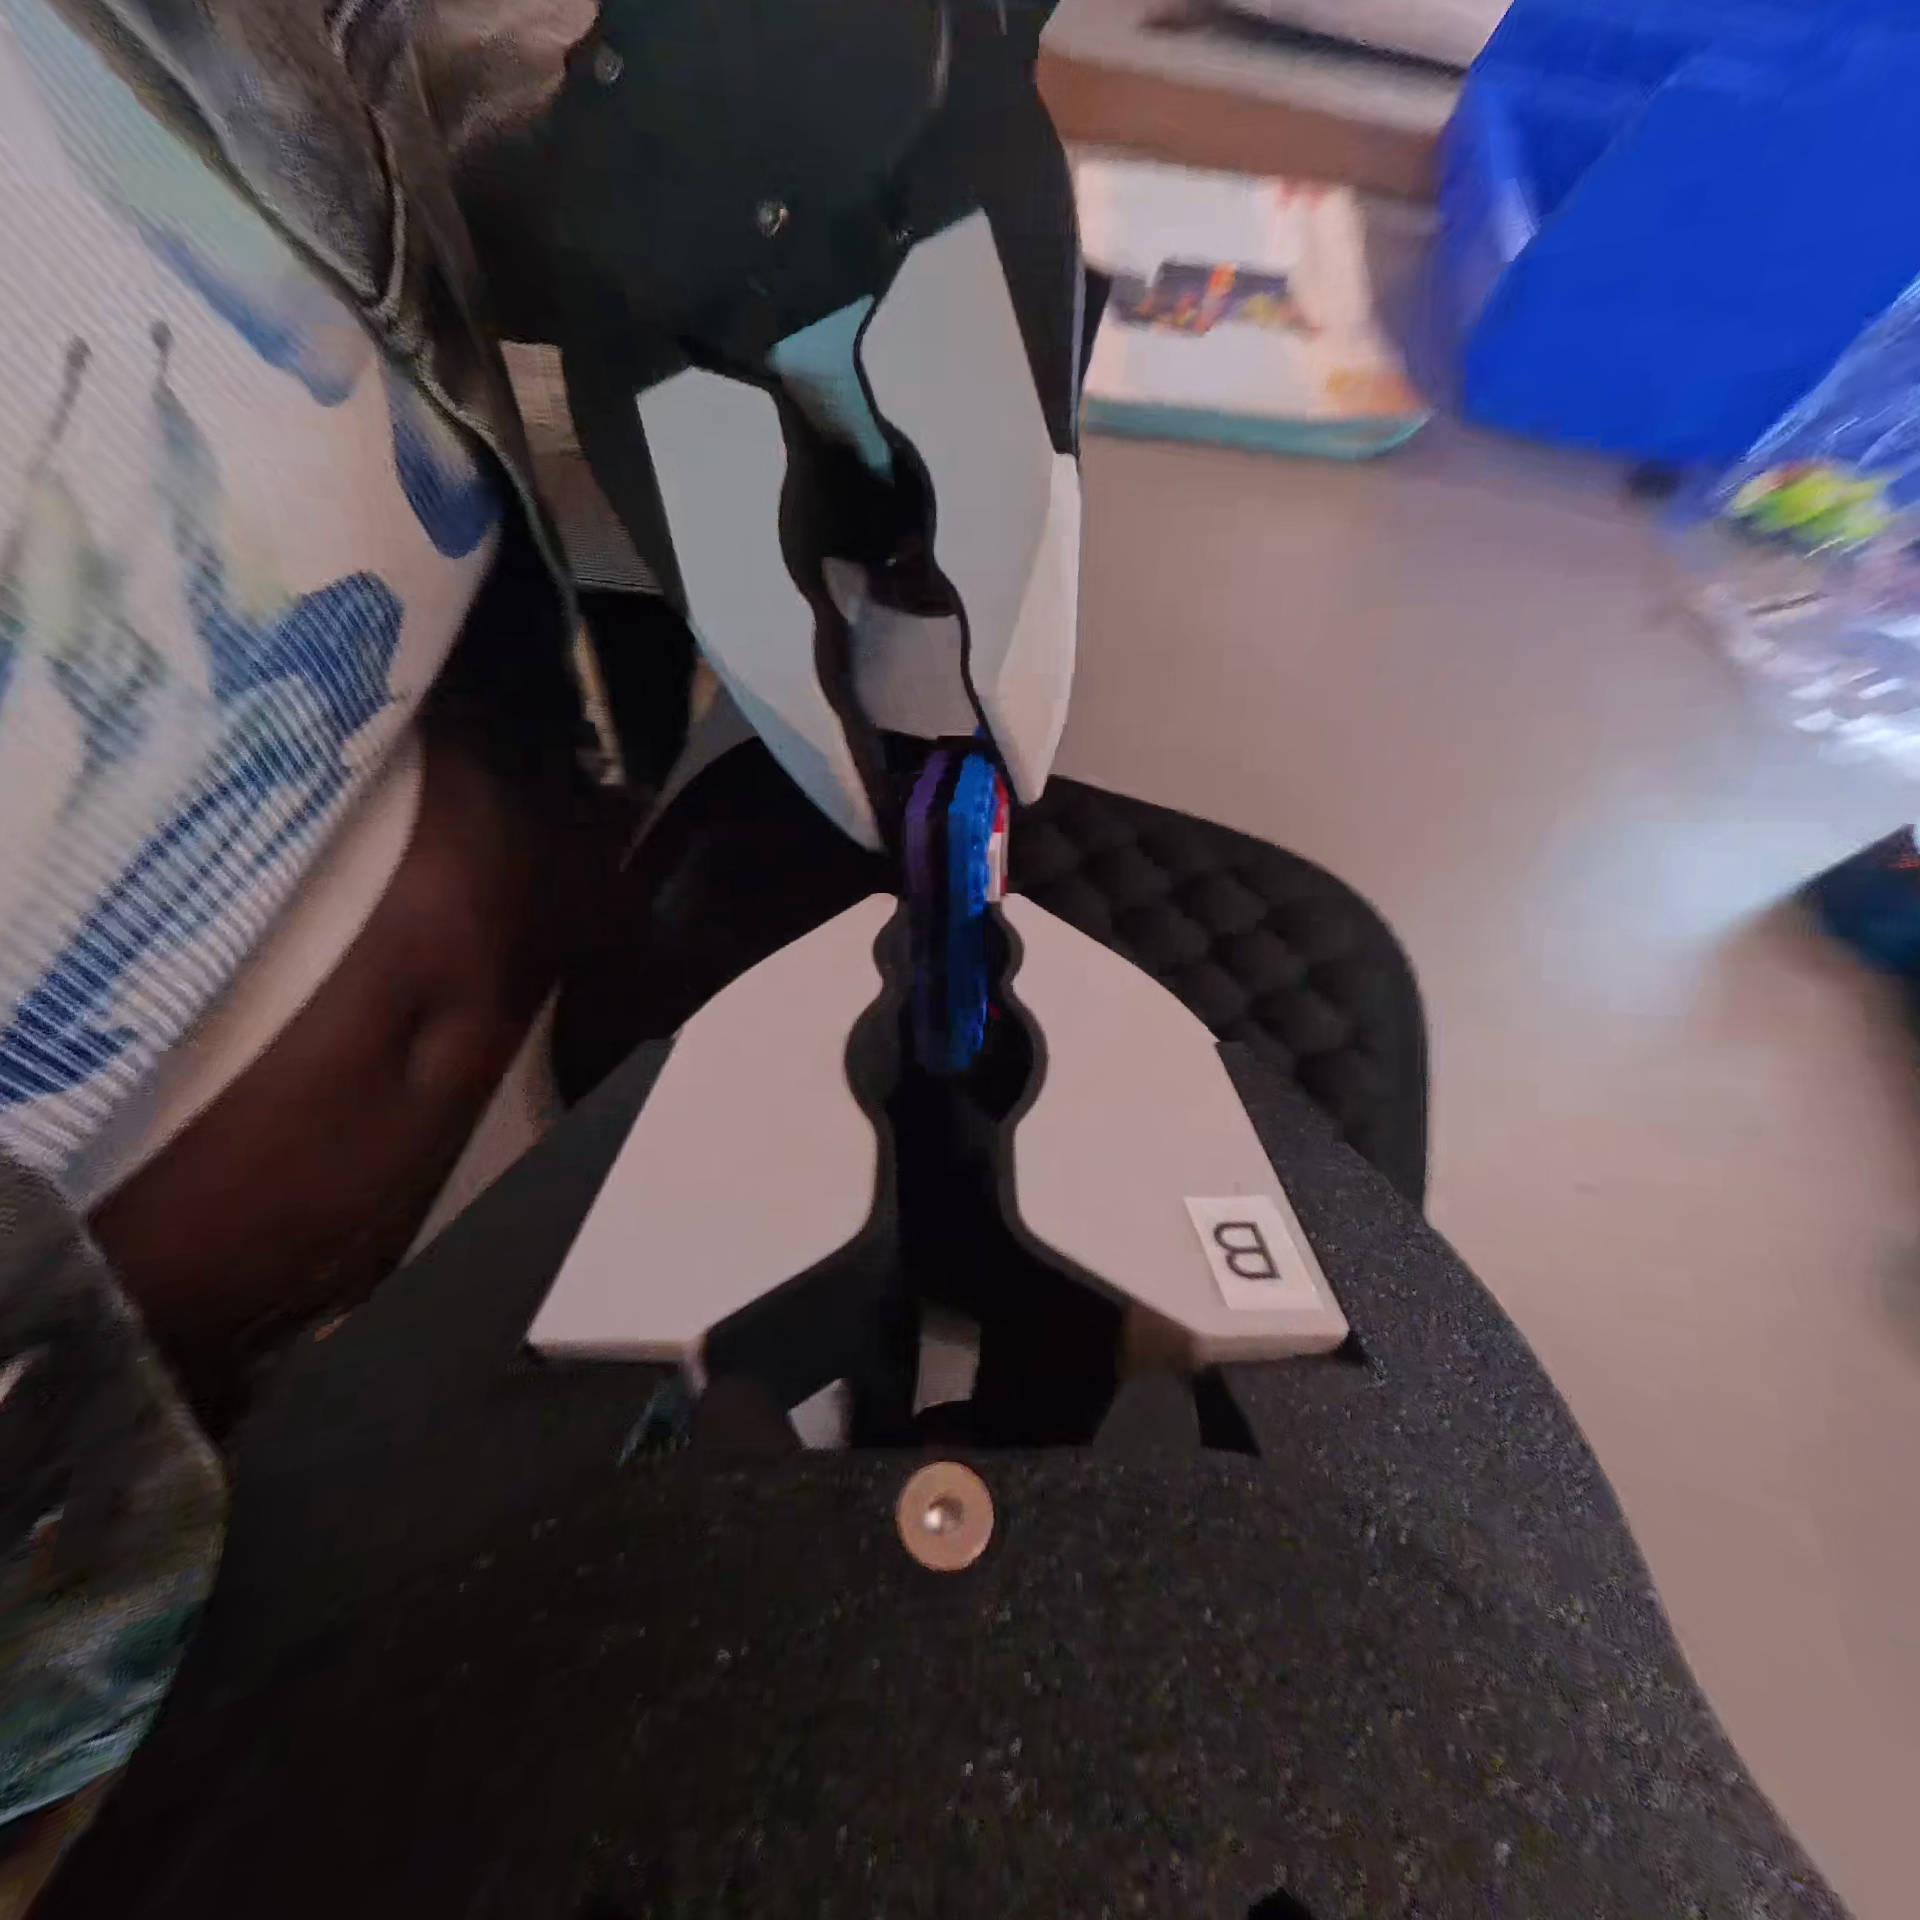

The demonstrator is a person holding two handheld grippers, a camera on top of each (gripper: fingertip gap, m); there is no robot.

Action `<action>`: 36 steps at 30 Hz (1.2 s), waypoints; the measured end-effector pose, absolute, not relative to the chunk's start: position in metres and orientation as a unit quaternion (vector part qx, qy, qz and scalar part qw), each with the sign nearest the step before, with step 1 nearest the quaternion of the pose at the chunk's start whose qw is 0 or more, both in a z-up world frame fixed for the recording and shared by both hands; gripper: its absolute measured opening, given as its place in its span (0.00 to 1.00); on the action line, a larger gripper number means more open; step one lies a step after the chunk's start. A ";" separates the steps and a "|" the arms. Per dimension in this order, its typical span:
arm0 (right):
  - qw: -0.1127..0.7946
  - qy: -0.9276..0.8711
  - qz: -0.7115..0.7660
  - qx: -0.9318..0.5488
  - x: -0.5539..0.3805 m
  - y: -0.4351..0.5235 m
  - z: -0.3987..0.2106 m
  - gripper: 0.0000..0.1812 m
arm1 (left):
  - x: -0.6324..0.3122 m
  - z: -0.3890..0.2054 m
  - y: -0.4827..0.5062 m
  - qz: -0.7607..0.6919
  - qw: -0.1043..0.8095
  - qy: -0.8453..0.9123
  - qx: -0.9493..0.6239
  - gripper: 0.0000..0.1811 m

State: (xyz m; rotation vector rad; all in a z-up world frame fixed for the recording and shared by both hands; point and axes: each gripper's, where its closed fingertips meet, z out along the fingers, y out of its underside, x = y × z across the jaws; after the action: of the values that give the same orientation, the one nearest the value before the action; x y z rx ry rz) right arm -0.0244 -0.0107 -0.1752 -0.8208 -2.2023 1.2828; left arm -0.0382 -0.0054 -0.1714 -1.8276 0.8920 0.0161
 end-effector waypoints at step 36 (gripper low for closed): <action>-0.232 -0.831 0.440 -0.250 -0.019 -0.005 -0.178 0.06 | -0.007 -0.183 -0.010 -0.073 0.482 0.406 -0.773 0.08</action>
State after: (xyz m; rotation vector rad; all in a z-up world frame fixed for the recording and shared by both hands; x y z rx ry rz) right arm -0.0190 -0.0050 -0.1781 -0.9269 -3.0824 1.6339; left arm -0.0068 -0.0098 -0.1831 -1.8840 0.9902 -0.1780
